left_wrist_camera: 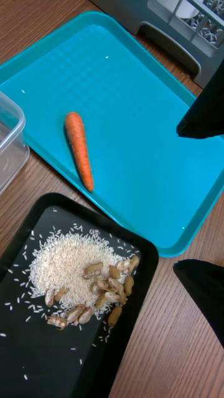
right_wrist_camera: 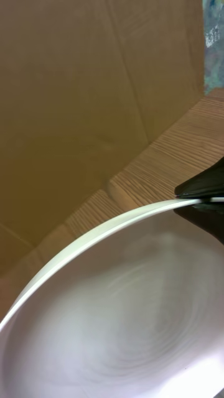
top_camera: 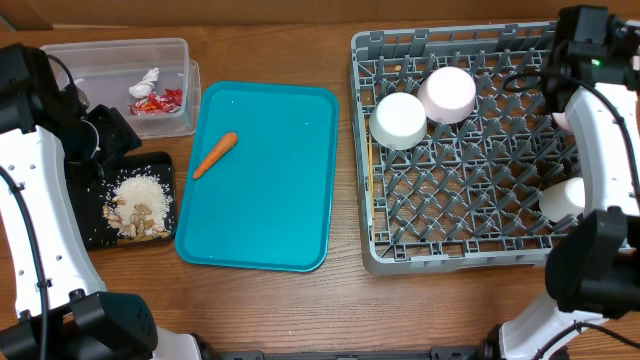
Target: Sort waste into correct bins and load items into the dishwasher
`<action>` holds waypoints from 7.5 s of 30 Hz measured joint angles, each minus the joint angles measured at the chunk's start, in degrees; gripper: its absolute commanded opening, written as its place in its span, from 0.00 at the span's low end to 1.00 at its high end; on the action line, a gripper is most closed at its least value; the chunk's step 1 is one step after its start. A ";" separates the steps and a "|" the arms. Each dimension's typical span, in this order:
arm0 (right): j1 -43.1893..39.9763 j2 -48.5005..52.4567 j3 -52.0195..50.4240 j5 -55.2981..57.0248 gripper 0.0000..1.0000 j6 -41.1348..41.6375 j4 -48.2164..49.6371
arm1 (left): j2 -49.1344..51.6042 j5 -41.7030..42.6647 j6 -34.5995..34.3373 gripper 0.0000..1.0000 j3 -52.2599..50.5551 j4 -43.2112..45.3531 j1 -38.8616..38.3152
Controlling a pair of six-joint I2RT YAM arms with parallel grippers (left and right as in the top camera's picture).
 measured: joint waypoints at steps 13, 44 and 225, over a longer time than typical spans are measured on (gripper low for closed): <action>6.54 1.42 -0.33 -8.94 0.79 2.93 -6.60 | 0.00 0.02 0.02 0.65 0.00 0.42 -0.26; -4.31 -17.55 -1.22 -52.87 1.00 0.46 -19.78 | 0.00 -0.24 0.00 0.65 0.00 0.63 -11.47; -0.66 9.22 -3.21 -5.05 0.91 -10.99 12.92 | 0.00 -2.89 0.02 0.68 0.00 0.13 -14.40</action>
